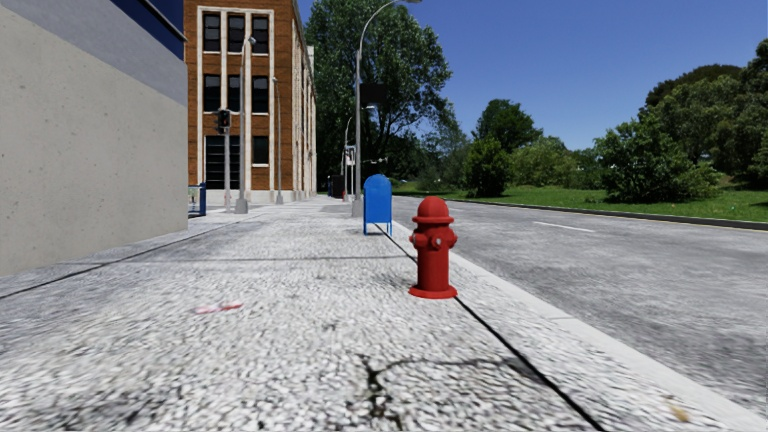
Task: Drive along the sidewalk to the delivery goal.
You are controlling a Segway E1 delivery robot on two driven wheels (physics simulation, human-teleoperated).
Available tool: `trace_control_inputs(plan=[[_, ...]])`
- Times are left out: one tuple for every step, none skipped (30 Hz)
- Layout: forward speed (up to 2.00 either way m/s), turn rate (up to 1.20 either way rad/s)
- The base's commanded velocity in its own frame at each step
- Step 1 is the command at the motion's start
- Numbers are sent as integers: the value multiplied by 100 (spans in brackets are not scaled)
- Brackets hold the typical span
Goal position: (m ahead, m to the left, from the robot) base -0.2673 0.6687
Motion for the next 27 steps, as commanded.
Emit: trace_control_inputs(plan=[[0,0],[0,0],[0,0],[0,0],[0,0],[0,0],[0,0],[0,0],[0,0],[0,0],[0,0],[0,0],[0,0],[0,0],[0,0],[0,0],[0,0],[0,0],[0,0],[0,0],[0,0],[0,0],[0,0],[0,0],[0,0],[0,0],[0,0]])
